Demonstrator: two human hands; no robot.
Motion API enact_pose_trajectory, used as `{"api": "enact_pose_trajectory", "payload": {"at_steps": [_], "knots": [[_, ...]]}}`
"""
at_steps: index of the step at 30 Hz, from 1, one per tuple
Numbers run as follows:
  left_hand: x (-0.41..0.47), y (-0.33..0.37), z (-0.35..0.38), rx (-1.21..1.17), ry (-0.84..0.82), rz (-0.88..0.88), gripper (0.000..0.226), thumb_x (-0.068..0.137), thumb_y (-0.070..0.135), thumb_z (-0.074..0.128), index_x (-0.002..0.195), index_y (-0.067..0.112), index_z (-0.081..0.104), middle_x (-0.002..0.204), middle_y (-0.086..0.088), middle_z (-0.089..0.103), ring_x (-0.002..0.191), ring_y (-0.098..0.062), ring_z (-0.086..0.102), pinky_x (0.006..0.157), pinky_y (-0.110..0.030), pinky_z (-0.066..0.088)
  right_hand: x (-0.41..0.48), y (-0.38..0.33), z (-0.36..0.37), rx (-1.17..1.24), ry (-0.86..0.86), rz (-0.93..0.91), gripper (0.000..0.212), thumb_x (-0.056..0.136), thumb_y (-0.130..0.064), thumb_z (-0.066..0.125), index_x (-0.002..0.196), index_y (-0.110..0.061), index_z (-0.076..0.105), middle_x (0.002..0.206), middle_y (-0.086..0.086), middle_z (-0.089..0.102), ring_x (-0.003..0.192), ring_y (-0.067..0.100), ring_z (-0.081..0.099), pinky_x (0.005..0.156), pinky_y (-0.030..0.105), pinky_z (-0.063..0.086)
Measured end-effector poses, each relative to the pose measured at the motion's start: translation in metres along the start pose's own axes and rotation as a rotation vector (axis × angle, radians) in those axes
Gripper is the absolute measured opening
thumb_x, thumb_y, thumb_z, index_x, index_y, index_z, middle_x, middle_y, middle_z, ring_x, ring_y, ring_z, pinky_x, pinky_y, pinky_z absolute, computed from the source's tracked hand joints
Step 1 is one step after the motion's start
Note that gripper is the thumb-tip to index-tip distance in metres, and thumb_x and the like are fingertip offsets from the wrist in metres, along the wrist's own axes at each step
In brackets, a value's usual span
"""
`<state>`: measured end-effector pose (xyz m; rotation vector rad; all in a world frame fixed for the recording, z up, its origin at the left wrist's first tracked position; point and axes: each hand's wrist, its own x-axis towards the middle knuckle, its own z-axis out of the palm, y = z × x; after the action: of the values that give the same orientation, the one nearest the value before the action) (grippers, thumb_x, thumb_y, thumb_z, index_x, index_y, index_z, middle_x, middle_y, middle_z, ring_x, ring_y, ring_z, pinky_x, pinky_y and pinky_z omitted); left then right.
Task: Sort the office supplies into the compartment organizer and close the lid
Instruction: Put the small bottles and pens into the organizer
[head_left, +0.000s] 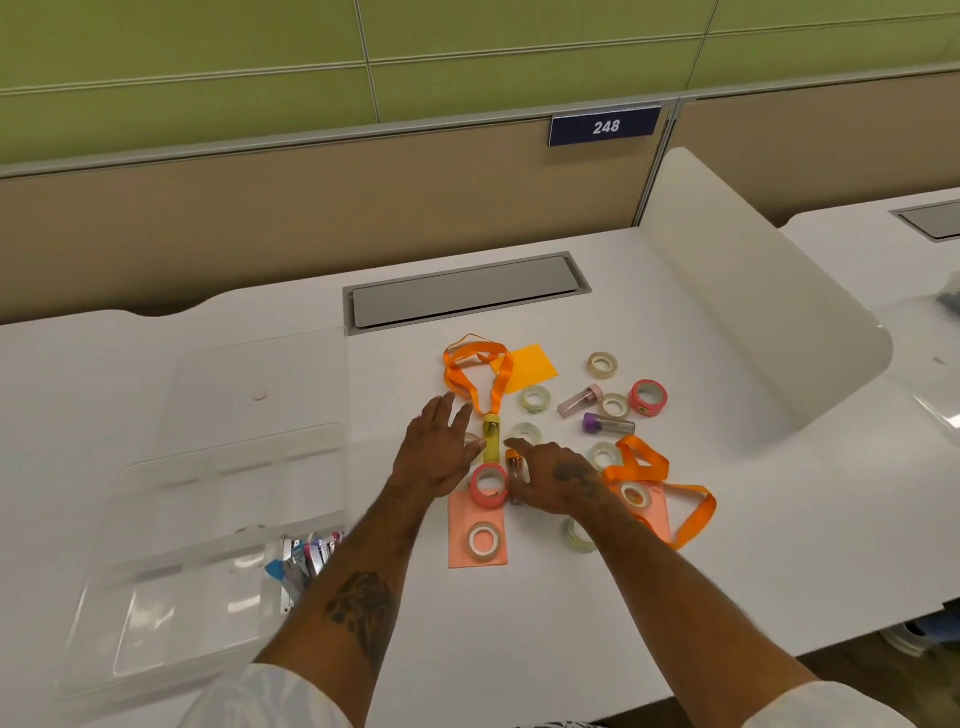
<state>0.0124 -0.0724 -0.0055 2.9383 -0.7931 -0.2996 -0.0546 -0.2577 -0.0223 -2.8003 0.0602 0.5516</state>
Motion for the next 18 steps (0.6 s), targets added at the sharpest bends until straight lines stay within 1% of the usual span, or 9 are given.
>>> {"api": "enact_pose_trajectory", "payload": {"at_steps": [3, 6, 9, 12, 14, 16, 18], "knots": [[0.006, 0.002, 0.000, 0.006, -0.013, -0.002, 0.062, 0.101, 0.049, 0.033, 0.152, 0.016, 0.023, 0.161, -0.011, 0.018, 0.146, -0.030, 0.019, 0.113, -0.045, 0.030, 0.004, 0.002, -0.002, 0.024, -0.022, -0.013, 0.068, 0.082, -0.053, 0.054, 0.143, -0.032, 0.033, 0.133, 0.009, 0.057, 0.116, 0.029, 0.057, 0.092, 0.037, 0.047], [0.013, 0.005, 0.000, -0.005, -0.041, -0.012, 0.059, 0.101, 0.046, 0.036, 0.151, 0.016, 0.025, 0.158, -0.010, 0.024, 0.143, -0.029, 0.025, 0.109, -0.044, 0.035, 0.007, 0.003, -0.004, 0.036, -0.032, -0.017, 0.069, 0.077, -0.054, 0.057, 0.140, -0.033, 0.036, 0.126, 0.007, 0.061, 0.109, 0.027, 0.060, 0.085, 0.034, 0.048], [0.019, 0.008, 0.002, -0.024, -0.076, -0.016, 0.058, 0.101, 0.044, 0.037, 0.151, 0.017, 0.024, 0.155, -0.010, 0.030, 0.139, -0.029, 0.031, 0.105, -0.044, 0.039, 0.010, 0.005, -0.002, 0.043, 0.001, -0.026, 0.064, 0.077, -0.056, 0.058, 0.134, -0.031, 0.042, 0.120, 0.008, 0.063, 0.105, 0.026, 0.060, 0.081, 0.034, 0.048], [0.026, 0.015, 0.004, -0.049, -0.097, -0.025, 0.056, 0.101, 0.042, 0.037, 0.151, 0.018, 0.026, 0.149, -0.010, 0.038, 0.133, -0.029, 0.039, 0.100, -0.045, 0.042, 0.013, 0.007, -0.001, 0.084, 0.042, -0.010, 0.054, 0.077, -0.058, 0.058, 0.122, -0.028, 0.048, 0.111, 0.011, 0.064, 0.097, 0.027, 0.062, 0.073, 0.030, 0.044], [0.029, 0.018, 0.005, -0.021, -0.095, -0.018, 0.054, 0.101, 0.039, 0.037, 0.150, 0.018, 0.027, 0.144, -0.011, 0.043, 0.127, -0.029, 0.043, 0.096, -0.044, 0.044, 0.016, 0.007, 0.000, 0.112, 0.056, 0.006, 0.049, 0.080, -0.058, 0.058, 0.115, -0.026, 0.050, 0.106, 0.012, 0.064, 0.092, 0.027, 0.061, 0.068, 0.029, 0.040], [0.032, 0.020, 0.006, -0.001, -0.098, -0.013, 0.052, 0.101, 0.036, 0.038, 0.149, 0.018, 0.028, 0.139, -0.010, 0.047, 0.122, -0.028, 0.046, 0.093, -0.043, 0.046, 0.018, 0.006, 0.001, 0.163, 0.085, 0.029, 0.045, 0.083, -0.056, 0.058, 0.112, -0.022, 0.052, 0.103, 0.011, 0.065, 0.089, 0.027, 0.060, 0.067, 0.029, 0.039], [0.035, 0.023, 0.008, 0.009, -0.103, -0.015, 0.050, 0.101, 0.036, 0.038, 0.148, 0.018, 0.029, 0.135, -0.010, 0.050, 0.119, -0.028, 0.048, 0.091, -0.043, 0.046, 0.019, 0.005, 0.003, 0.220, 0.117, 0.071, 0.044, 0.083, -0.054, 0.061, 0.111, -0.020, 0.054, 0.102, 0.012, 0.065, 0.091, 0.027, 0.060, 0.069, 0.029, 0.042]]}}
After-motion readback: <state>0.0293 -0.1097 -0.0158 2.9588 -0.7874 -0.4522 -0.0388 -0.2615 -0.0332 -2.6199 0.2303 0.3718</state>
